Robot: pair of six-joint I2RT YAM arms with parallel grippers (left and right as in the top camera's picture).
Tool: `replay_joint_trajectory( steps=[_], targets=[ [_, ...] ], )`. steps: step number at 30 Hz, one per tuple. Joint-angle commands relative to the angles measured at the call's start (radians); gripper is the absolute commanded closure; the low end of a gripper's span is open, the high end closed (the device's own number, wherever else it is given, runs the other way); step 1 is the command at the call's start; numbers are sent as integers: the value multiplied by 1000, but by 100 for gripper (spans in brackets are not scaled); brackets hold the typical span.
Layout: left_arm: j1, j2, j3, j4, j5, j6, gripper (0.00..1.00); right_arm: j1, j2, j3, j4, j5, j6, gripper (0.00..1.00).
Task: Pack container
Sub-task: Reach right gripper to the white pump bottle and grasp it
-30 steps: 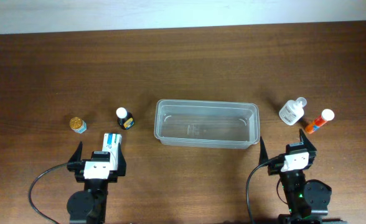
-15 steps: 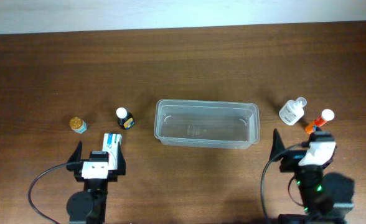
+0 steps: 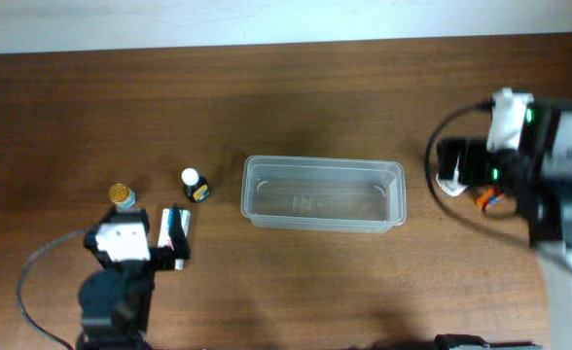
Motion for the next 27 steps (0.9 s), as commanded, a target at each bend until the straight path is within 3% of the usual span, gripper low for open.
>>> replay_joint_trajectory(
  steps=[1, 5, 11, 17, 27],
  targets=[
    [7, 232, 217, -106, 8, -16, 1, -2, 237, 281, -186, 6, -27, 2],
    [7, 471, 448, -271, 8, -16, 1, -56, 402, 444, -284, 2, -22, 2],
    [7, 769, 732, -531, 12, -16, 1, -168, 511, 461, -306, -37, -24, 1],
    [7, 907, 753, -605, 11, -16, 1, -190, 614, 457, -328, -32, -50, 0],
    [7, 1003, 753, -631, 12, -16, 1, -190, 772, 457, -370, -32, -53, 7]
  ],
)
